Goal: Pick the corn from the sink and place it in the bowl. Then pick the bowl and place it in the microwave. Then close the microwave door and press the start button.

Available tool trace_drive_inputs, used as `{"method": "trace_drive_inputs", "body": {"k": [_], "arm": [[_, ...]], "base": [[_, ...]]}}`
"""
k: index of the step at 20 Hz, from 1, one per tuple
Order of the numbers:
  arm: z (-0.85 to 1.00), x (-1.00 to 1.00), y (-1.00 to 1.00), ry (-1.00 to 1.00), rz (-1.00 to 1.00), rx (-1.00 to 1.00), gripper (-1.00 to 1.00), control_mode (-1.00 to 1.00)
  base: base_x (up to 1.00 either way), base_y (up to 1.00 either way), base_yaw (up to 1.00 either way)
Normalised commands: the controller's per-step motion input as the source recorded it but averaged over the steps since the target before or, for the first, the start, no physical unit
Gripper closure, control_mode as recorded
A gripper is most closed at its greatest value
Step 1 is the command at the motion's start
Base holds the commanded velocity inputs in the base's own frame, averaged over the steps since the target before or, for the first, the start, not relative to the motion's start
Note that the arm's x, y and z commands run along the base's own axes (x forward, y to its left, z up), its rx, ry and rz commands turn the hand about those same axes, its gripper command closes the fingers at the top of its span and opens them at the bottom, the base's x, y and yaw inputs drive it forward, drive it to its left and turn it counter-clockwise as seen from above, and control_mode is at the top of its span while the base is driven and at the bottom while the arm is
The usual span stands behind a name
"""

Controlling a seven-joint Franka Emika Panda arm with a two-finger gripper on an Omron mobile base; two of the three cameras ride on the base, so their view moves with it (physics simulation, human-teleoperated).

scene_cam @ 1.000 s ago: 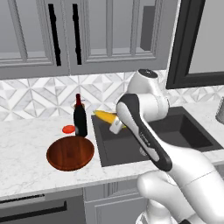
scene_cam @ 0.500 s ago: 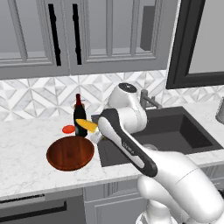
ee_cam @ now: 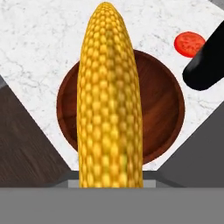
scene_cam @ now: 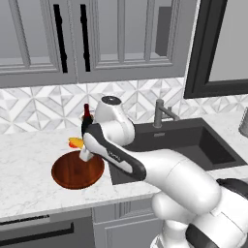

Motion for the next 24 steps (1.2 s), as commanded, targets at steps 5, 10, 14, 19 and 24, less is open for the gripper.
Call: {"method": "trace_drive_inputs", "body": {"k": [5,10,14,19,24], "arm": [[-0.47,0.22,0.20,0.08,0.00,-0.03,1.00,-1.00],[-0.36,0.08,0.12,0.01,0.00,-0.02,1.00,-1.00],[-0.40,0.06,0.00,0.00,0.00,0.00,1.00,-1.00],[-0.39,0.01,0.00,0.00,0.00,0.00,1.00,-1.00],[-0.33,0.07,0.06,0.00,0.00,0.00,1.00,-1.00]], "base": [[0.00,0.00,0.00],[0.00,0.00,0.00],[0.00,0.00,0.00],[0.00,0.00,0.00],[0.00,0.00,0.00]]}}
